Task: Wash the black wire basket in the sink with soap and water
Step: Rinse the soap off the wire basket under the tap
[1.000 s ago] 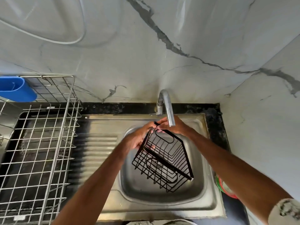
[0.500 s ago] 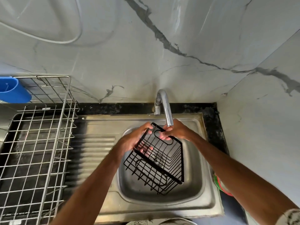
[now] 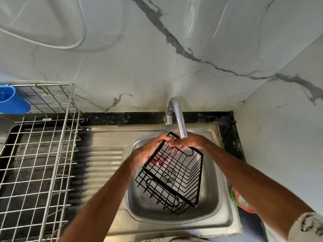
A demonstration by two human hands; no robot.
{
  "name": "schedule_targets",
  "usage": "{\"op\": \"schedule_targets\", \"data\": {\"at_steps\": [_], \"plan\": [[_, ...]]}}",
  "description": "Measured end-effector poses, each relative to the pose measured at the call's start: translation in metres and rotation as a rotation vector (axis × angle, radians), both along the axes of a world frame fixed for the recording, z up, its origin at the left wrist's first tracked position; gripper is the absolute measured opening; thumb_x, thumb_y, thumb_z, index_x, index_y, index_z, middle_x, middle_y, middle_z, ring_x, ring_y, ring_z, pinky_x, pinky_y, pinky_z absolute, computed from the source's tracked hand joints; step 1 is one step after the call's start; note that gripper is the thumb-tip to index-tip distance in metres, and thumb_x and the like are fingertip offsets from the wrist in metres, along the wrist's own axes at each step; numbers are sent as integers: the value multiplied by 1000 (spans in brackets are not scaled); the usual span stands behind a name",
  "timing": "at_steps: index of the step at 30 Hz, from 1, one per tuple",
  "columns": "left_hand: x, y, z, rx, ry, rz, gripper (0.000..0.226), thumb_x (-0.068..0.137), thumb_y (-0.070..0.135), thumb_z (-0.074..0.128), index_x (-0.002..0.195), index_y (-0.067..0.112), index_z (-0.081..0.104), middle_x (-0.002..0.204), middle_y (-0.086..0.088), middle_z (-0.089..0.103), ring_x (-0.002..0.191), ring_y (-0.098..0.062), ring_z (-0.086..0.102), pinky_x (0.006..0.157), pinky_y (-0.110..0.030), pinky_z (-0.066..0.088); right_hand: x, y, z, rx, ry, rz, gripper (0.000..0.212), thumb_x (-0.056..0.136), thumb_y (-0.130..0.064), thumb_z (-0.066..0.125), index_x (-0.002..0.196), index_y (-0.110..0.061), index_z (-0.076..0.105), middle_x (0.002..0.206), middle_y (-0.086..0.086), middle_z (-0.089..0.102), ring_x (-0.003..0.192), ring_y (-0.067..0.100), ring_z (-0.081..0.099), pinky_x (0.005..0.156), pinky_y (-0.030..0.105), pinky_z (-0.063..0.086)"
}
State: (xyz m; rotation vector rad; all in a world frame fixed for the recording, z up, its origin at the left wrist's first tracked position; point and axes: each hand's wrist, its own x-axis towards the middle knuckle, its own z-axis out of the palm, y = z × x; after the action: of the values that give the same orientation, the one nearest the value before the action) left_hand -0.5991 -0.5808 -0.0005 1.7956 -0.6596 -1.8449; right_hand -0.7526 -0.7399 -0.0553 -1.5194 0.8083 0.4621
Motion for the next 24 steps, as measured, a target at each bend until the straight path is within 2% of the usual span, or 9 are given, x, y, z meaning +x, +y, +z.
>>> {"op": "schedule_targets", "data": {"at_steps": [2, 5, 7, 10, 12, 14, 18, 21, 24], "plan": [[8, -2, -15, 33, 50, 110, 61, 97, 68, 46, 137, 23, 55, 135, -24, 61, 97, -29, 71, 73, -33, 57, -11, -3, 0, -26, 70, 56, 33, 96, -25, 68, 123, -6, 65, 110, 8, 76, 97, 21, 75, 80, 31, 60], [15, -1, -23, 9, 90, 150, 59, 98, 64, 48, 138, 23, 59, 125, -22, 67, 82, -25, 76, 60, -28, 56, -25, -4, -3, -2, 135, 66, 28, 94, -12, 69, 118, 2, 66, 111, 17, 74, 96, 27, 75, 78, 35, 62], [16, -4, -26, 4, 94, 133, 61, 96, 67, 49, 139, 25, 58, 133, -23, 63, 90, -27, 76, 64, -28, 55, -25, -2, -1, -57, 156, 60, 26, 90, -8, 73, 112, 3, 67, 106, 19, 75, 92, 26, 76, 77, 34, 63], [13, -10, -28, -1, 64, 74, 66, 90, 75, 50, 139, 32, 57, 150, -22, 50, 127, -42, 60, 81, -39, 57, -10, 5, 6, -190, 92, 22, 32, 85, -14, 80, 110, 1, 67, 91, 9, 78, 77, 15, 77, 67, 27, 62], [9, -12, -26, -23, 51, 51, 63, 90, 75, 50, 135, 32, 58, 154, -17, 47, 132, -43, 56, 94, -54, 56, 3, 8, 11, -248, -23, -42, 35, 84, -20, 83, 111, -4, 68, 86, 1, 77, 69, 9, 75, 57, 22, 57], [9, -13, -23, -33, 32, 53, 67, 83, 81, 53, 130, 35, 61, 150, -16, 52, 128, -40, 60, 103, -61, 49, 13, 8, 14, -321, -100, -59, 46, 80, -29, 86, 117, -8, 67, 97, 3, 76, 70, 6, 72, 56, 17, 53], [14, -9, -16, -62, -5, 74, 71, 84, 79, 53, 138, 32, 58, 118, -16, 74, 92, -30, 77, 81, -45, 61, 10, 11, 11, -326, -113, -153, 55, 79, -22, 87, 124, -8, 59, 104, 3, 72, 80, 5, 70, 64, 16, 58], [20, -4, -20, -87, 3, 122, 82, 70, 87, 56, 133, 36, 61, 144, -14, 57, 95, -30, 78, 70, -38, 60, -2, 13, 6, -203, 67, -79, 49, 82, -25, 84, 122, -4, 63, 102, 6, 76, 82, 14, 76, 75, 30, 63], [22, 2, -25, -108, 0, 135, 71, 73, 89, 54, 128, 44, 62, 162, -7, 34, 108, -34, 74, 75, -42, 58, -21, 9, -10, -204, 173, -63, 42, 70, -35, 90, 103, -14, 73, 93, 1, 79, 86, 18, 77, 86, 50, 60]]}}
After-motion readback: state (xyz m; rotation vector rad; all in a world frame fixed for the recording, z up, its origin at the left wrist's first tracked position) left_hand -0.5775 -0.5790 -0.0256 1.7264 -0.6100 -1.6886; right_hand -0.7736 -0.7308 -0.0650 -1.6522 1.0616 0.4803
